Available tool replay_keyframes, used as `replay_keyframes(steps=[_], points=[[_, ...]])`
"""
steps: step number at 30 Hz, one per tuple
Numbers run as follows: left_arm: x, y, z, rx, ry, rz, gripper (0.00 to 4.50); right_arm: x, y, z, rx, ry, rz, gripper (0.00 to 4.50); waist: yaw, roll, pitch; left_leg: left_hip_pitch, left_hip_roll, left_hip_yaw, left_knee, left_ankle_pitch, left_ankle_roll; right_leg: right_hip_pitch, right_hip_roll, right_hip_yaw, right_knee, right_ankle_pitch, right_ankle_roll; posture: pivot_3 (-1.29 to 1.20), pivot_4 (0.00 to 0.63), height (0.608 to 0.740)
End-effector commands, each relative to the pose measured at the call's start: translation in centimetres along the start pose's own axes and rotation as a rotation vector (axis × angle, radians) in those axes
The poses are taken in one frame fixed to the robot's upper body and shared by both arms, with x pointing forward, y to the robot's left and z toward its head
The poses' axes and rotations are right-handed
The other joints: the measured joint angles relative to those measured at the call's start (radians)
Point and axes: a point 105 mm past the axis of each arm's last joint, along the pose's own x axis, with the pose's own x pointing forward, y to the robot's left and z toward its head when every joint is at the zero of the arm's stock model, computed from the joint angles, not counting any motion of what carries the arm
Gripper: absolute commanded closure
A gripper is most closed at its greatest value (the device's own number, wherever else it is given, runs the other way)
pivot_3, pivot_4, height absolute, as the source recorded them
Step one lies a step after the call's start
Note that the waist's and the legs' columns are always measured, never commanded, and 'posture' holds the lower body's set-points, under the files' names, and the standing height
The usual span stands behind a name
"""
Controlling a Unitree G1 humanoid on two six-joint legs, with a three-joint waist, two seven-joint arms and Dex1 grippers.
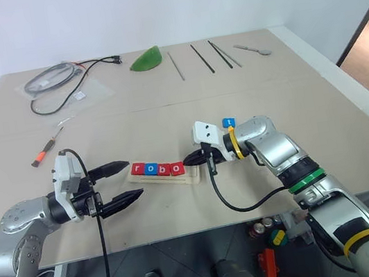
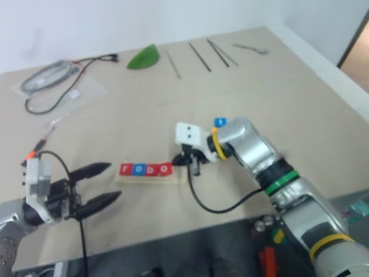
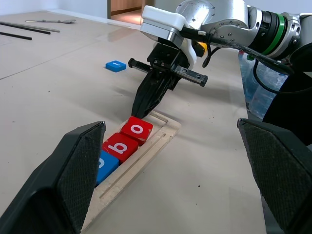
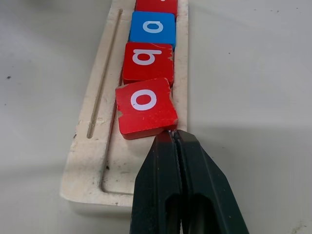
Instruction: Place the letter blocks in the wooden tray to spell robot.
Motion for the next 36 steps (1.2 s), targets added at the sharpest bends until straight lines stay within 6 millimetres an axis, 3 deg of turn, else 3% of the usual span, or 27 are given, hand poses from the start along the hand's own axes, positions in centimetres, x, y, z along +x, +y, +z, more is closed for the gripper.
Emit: replay_keyframes(steps=[1,6,31,36], points=[[-0.3,0.3,0.9,0.040,-0.010,0.015,0.00,-0.9,-0.1,1.2,-0.042,-0.015,0.018,4.48,0.000,0.000,0.000,0.000,0.000,0.000,0.000,0.000,0.000,0.000,0.000,0.000,0.000,0.000,0.000,0.00,0.150,0.740],[-0.3,0.4,1.0,0.043,-0.011,0.014,0.00,-1.4,0.3,1.3,-0.034,-0.017,0.057,4.48,0.000,0.000,0.000,0.000,0.000,0.000,0.000,0.000,0.000,0.000,0.000,0.000,0.000,0.000,0.000,0.00,0.150,0.740],[0.0,0.7,1.2,0.042,-0.025,0.017,0.00,-0.1,1.7,2.2,-0.006,-0.044,0.128,4.48,0.000,0.000,0.000,0.000,0.000,0.000,0.000,0.000,0.000,0.000,0.000,0.000,0.000,0.000,0.000,0.00,0.150,0.740],[0.1,0.7,1.2,0.041,-0.026,0.015,0.00,-0.3,1.2,2.5,0.002,-0.052,0.110,4.48,0.000,0.000,0.000,0.000,0.000,0.000,0.000,0.000,0.000,0.000,0.000,0.000,0.000,0.000,0.000,0.00,0.150,0.740]])
